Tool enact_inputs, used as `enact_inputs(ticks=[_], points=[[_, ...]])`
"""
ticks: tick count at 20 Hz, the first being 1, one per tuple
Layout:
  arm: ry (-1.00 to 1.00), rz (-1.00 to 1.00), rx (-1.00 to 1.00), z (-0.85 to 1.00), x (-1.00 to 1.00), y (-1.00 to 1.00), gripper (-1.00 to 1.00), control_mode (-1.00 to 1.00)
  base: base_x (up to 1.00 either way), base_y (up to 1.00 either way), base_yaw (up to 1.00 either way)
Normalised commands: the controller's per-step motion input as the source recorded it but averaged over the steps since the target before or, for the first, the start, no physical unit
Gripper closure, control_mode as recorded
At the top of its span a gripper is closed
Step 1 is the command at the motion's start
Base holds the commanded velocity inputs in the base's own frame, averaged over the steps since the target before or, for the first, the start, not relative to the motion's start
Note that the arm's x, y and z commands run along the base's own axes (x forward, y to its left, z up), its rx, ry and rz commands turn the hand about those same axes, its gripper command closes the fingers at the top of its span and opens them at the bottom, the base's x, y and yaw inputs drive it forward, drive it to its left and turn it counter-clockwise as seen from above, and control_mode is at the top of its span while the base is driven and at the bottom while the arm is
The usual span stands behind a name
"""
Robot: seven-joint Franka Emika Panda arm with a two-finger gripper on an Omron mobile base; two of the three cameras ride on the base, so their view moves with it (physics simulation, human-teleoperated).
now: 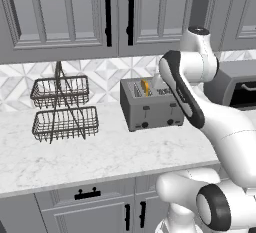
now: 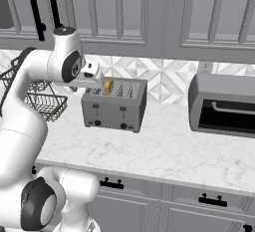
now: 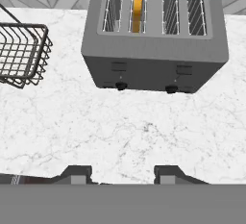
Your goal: Start the toaster. Once the lever pops up, take the bread to the plate on the dining counter.
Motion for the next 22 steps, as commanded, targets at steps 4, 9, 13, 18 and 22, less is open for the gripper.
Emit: enact_inputs(ticks=[4,9,13,18,22], points=[[0.00,0.00,0.00,-0.03,-0.22,0.00,-1.00,-1.00,0.00,0.00,0.00],[-0.05,0.00,0.00,-0.15,-0.46,0.00,-1.00,-1.00,0.00,0.00,0.00],[-0.01,0.00,0.00,-0.11,0.07,0.06,-1.00,-1.00,0.00,0.00,0.00],[-0.08,0.00,0.00,-0.19,0.41,0.26,-1.00,-1.00,0.00,0.00,0.00],[-0.09,0.00,0.00,-0.43,0.55,0.32,-1.00,-1.00,0.00,0.00,0.00]])
